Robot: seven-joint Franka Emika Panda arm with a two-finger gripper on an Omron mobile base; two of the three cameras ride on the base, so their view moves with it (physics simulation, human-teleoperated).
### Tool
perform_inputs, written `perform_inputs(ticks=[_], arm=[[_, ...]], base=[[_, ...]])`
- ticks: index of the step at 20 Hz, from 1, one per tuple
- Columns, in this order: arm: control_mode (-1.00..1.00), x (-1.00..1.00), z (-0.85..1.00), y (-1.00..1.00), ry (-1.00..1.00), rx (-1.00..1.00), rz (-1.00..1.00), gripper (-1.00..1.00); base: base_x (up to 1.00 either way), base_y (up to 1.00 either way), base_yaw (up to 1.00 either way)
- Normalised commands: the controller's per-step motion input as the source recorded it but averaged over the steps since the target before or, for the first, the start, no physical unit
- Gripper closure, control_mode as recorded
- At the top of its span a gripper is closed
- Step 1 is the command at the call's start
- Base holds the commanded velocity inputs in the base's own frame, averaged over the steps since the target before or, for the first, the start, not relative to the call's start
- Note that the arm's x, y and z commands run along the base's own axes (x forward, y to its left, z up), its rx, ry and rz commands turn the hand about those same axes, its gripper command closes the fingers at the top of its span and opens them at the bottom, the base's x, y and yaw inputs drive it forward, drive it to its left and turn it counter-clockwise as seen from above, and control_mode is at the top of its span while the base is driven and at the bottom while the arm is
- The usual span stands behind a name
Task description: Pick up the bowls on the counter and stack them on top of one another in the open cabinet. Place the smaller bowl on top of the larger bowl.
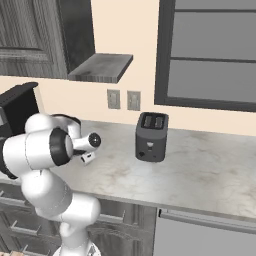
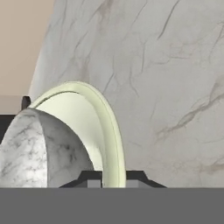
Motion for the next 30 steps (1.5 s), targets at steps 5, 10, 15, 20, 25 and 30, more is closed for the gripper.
perform_inputs(ticks=[5, 10, 15, 20, 25, 30], arm=[[-1.0, -0.05, 0.74, 0.0, 0.0, -0.03, 0.0, 1.0], [-1.0, -0.36, 0.96, -0.08, 0.0, -0.07, -0.04, 1.0], [-1.0, -0.71, 0.85, -0.15, 0.0, -0.03, -0.08, 1.0], [-1.0, -0.87, 0.96, -0.19, 0.0, 0.0, -0.12, 1.0], [-1.0, -0.67, 1.0, -0.29, 0.0, -0.05, -0.1, 1.0], [-1.0, -0.6, 1.0, -0.43, -0.05, -0.11, -0.11, 1.0]], base=[[0.0, 0.0, 0.0], [0.0, 0.0, 0.0], [0.0, 0.0, 0.0], [0.0, 0.0, 0.0], [0.0, 0.0, 0.0], [0.0, 0.0, 0.0]])
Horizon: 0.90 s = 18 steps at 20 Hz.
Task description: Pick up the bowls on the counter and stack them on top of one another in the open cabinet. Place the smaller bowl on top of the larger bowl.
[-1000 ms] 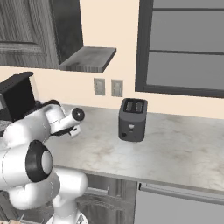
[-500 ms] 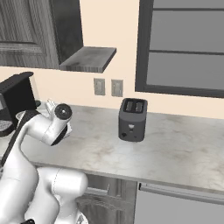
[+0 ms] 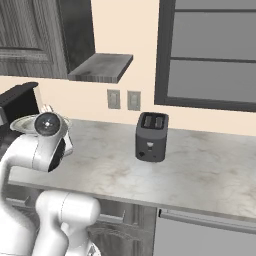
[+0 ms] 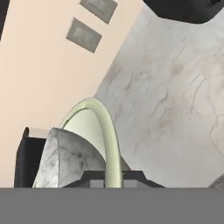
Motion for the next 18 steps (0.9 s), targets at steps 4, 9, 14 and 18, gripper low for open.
perform_inputs(ticks=[4, 9, 14, 18], arm=[[-1.0, -0.66, 1.0, -0.45, -0.05, -0.11, -0.09, 1.0], [-1.0, -0.52, 0.91, -0.39, -0.07, -0.1, -0.09, 1.0], [-1.0, -0.01, 0.87, -0.4, -0.2, -0.09, -0.2, 1.0], [-1.0, 0.0, 0.88, -0.47, -0.25, -0.02, -0.2, 1.0]], base=[[0.0, 0.0, 0.0], [0.0, 0.0, 0.0], [0.0, 0.0, 0.0], [0.0, 0.0, 0.0]])
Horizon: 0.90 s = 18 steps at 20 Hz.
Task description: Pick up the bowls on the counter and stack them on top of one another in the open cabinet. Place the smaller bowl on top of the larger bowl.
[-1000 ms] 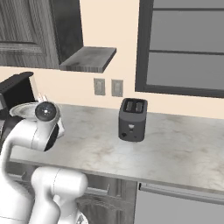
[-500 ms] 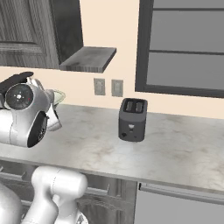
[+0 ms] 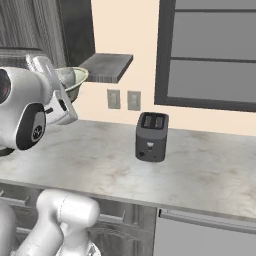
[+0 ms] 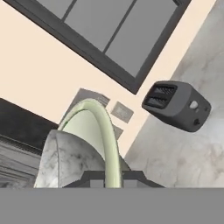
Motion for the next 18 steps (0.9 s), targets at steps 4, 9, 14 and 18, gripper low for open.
perform_inputs(ticks=[4, 9, 14, 18], arm=[[-1.0, 0.11, 0.76, -0.39, -0.24, 0.0, -0.15, 1.0], [-1.0, 0.41, 0.2, -0.35, -0.14, 0.01, -0.08, 1.0], [-1.0, 0.86, 0.0, -0.22, 0.0, 0.06, -0.04, 1.0], [-1.0, 0.93, 0.0, -0.04, 0.0, 0.12, 0.0, 1.0]], base=[[0.0, 0.0, 0.0], [0.0, 0.0, 0.0], [0.0, 0.0, 0.0], [0.0, 0.0, 0.0]])
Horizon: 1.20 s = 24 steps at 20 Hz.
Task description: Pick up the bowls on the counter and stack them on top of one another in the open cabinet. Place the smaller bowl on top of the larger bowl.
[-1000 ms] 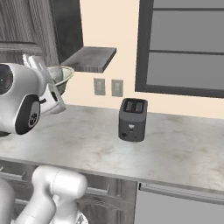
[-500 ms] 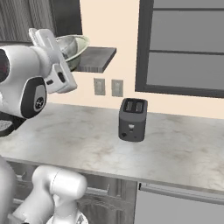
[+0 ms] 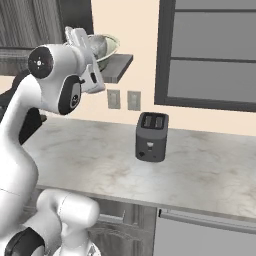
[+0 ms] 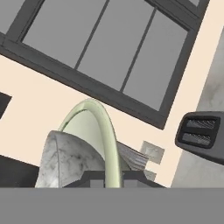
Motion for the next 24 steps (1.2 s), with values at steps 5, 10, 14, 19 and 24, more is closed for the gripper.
perform_inputs(ticks=[5, 10, 14, 19, 24], arm=[[-1.0, 0.82, -0.07, 0.0, 0.02, 0.12, 0.0, 1.0], [-1.0, 0.79, -0.19, 0.0, 0.04, 0.04, 0.0, 1.0], [-1.0, 0.73, -0.19, 0.0, 0.04, 0.0, -0.01, 1.0], [-1.0, 0.72, -0.19, 0.0, 0.02, 0.0, 0.0, 1.0], [-1.0, 0.68, -0.19, 0.0, 0.02, 0.0, 0.0, 1.0]], base=[[0.0, 0.0, 0.0], [0.0, 0.0, 0.0], [0.0, 0.0, 0.0], [0.0, 0.0, 0.0], [0.0, 0.0, 0.0]])
